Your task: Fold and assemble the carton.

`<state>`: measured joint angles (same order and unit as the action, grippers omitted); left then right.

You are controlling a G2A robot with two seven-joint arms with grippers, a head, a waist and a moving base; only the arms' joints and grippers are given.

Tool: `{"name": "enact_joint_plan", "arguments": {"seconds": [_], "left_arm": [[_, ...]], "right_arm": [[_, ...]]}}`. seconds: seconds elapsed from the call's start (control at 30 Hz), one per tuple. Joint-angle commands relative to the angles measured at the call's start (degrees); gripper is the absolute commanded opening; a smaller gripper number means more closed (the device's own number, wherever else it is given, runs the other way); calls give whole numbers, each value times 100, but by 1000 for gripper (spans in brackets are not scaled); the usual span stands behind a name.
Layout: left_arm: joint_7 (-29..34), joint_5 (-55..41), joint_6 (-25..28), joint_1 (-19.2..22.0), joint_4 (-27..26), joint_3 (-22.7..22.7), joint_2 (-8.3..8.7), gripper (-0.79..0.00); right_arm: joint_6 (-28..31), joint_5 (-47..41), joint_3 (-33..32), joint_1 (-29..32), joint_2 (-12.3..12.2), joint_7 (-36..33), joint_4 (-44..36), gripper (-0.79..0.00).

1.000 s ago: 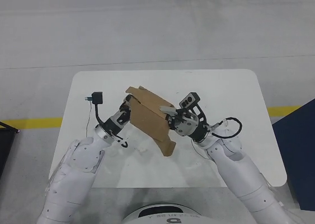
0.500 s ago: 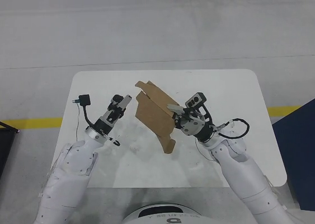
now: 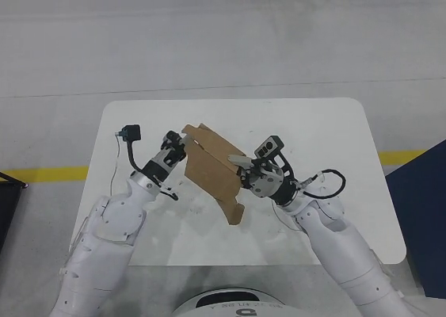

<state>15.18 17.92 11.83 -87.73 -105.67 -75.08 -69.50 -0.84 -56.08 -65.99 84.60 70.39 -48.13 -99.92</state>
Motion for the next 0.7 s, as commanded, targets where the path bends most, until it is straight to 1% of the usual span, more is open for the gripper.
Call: {"name": "enact_joint_plan", "arguments": {"seconds": [0.0,0.1,0.3,0.47,0.67], "left_arm": [[109,-5,188,-42,-97,-6,12,0],[263,-10,436,-124,-190,-63,36,0],[443,11,721,-182,-192,-144,70,0],[477,47,737,-161,-147,-220,87,0],[332,-35,651,-165,-39,-507,111,0]], "right_arm": [[-30,12,30,-2,2,-15,-1,-785],[-54,24,78,-23,10,5,26,-785],[-79,-13,134,-92,28,43,91,-785],[-112,-26,167,-146,38,48,136,-785],[-98,-67,101,-182,39,77,193,-785]]}}
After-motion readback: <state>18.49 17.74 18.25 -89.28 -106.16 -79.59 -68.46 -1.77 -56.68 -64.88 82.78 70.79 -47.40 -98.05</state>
